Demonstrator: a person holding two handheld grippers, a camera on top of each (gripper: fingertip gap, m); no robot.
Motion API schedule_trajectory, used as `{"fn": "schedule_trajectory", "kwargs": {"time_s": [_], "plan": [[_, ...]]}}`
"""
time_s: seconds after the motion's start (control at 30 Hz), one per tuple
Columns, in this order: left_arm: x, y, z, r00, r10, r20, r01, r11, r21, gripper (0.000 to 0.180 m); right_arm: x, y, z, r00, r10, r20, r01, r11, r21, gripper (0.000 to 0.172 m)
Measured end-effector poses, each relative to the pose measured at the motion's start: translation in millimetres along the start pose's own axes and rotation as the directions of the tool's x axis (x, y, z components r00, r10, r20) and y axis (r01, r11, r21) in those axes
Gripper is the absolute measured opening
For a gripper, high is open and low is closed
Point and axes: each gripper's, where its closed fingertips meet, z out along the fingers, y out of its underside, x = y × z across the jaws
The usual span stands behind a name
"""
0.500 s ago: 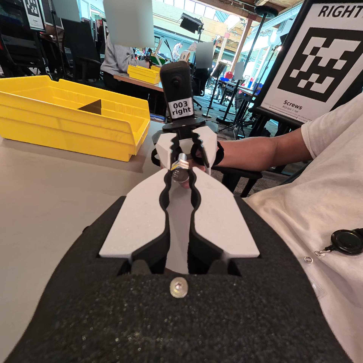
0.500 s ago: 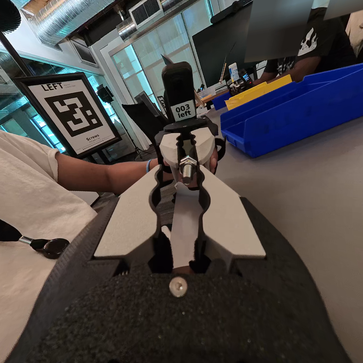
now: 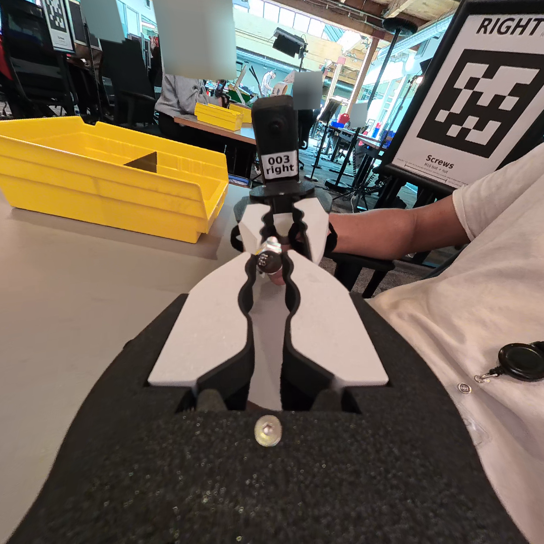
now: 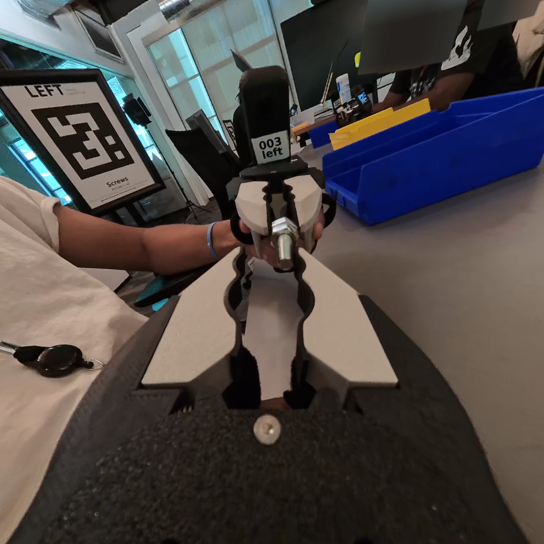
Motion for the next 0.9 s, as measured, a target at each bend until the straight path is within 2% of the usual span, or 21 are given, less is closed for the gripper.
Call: {"fn": "schedule_trajectory", "kwargs": {"time_s": [0.1,0.3,0.43,0.57,0.63,0.83,0.9], "plan": [[1,-2,-1,1.000,0.002,-0.003,-0.001,1.000,0.010,0.017,0,-4,0,1.000,-0.009,-0.002,0.009,1.000,0.020,0.033],[-3,5,2,1.000,0.007,0.014,-0.007,1.000,-0.023,0.017,-3,-29,-9,0.999,0.023,0.039,-0.029,0.988,0.149,0.032],[-5,-2,-1,1.000,-0.005,0.020,0.004,1.000,0.017,0.017,10,-19,-10,0.999,0.035,-0.028,-0.032,0.995,0.096,0.034],[-5,-7,-4,1.000,-0.026,0.015,0.025,0.998,0.060,0.017,4,-5,0,0.999,0.052,0.006,-0.052,0.998,0.025,0.037],[-5,-9,-3,0.999,-0.040,0.009,0.039,0.996,0.076,0.016,1,-7,5,0.999,0.037,0.018,-0.037,0.999,0.034,0.037],[-16,-17,-11,0.994,-0.102,0.029,0.097,0.984,0.147,0.017,12,-52,4,0.996,0.064,0.056,-0.074,0.977,0.202,0.037],[-21,-20,-16,0.990,-0.135,0.029,0.128,0.975,0.181,0.017,21,-64,5,0.998,0.054,0.044,-0.062,0.974,0.219,0.037]]}}
